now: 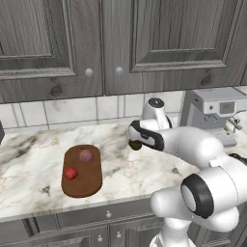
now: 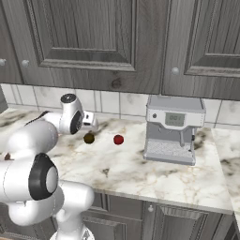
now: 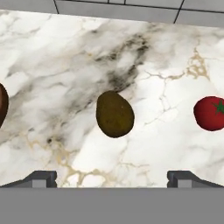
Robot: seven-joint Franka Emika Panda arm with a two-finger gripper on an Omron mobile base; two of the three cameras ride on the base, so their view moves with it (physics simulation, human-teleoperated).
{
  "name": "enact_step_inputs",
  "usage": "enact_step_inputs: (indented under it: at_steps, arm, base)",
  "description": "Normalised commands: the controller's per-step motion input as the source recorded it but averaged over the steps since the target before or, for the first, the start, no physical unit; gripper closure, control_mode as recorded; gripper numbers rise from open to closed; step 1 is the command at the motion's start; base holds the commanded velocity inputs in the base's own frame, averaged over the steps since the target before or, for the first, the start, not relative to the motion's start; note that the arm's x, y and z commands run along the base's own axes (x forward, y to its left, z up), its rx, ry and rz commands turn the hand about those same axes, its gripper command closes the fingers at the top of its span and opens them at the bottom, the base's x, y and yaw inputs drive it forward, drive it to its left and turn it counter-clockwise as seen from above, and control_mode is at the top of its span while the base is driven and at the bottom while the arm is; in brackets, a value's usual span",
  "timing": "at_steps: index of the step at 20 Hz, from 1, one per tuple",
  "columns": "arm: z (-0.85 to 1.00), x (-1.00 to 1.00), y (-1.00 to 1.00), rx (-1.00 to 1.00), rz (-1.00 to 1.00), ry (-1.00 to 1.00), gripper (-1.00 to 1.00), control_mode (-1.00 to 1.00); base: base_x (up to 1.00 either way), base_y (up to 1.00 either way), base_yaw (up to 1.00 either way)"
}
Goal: Place the avocado, onion, tomato, and bell pepper on the cutting board.
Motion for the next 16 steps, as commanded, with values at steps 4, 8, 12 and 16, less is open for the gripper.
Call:
enact_step_inputs:
  at_steps: [4,8,12,16]
  arm:
    - [-0.19,0.23,0.00,0.00,0.00,0.01,-1.00,-1.00]
    - [-0.17,0.22,0.00,0.00,0.00,0.01,-1.00,-1.00]
    - [-0.19,0.23,0.00,0.00,0.00,0.00,-1.00,-1.00]
    - [-0.23,0.26,0.05,0.00,0.00,0.02,-1.00,-1.00]
  base:
    - [0.00,0.00,0.00]
    - [0.00,0.00,0.00]
    - [0.00,0.00,0.00]
    - [0.00,0.00,0.00]
